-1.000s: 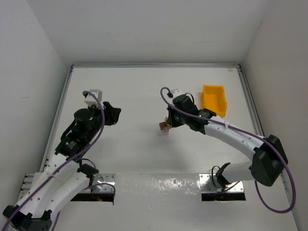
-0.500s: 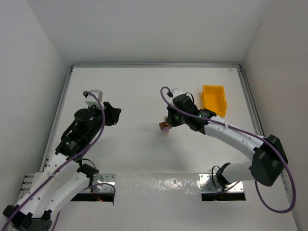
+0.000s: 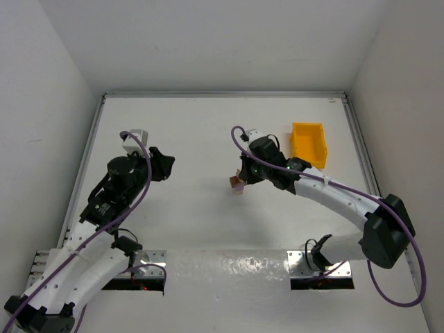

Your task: Build the wood block tower

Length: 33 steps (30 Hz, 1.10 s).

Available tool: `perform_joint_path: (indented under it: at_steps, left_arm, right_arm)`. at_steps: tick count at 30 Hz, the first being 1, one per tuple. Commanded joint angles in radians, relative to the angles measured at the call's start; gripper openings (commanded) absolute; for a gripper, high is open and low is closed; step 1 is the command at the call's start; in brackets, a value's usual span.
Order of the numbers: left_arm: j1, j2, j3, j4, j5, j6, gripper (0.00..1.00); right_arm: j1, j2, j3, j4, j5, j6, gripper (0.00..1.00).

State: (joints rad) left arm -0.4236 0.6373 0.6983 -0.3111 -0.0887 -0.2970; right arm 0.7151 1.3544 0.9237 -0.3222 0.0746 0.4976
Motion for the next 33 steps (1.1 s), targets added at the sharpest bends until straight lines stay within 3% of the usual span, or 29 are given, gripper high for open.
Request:
perform_joint_path:
  at_steps: [1,33]
  left_arm:
    - [0.013,-0.002,0.001,0.043,0.006,-0.001,0.37]
    - [0.014,-0.005,0.000,0.041,0.010,-0.001,0.37]
  right_arm:
    - [0.003,-0.003,-0.005,0.035,-0.013,0.012,0.04]
    - [0.007,0.015,-0.008,0.034,-0.012,0.009,0.08]
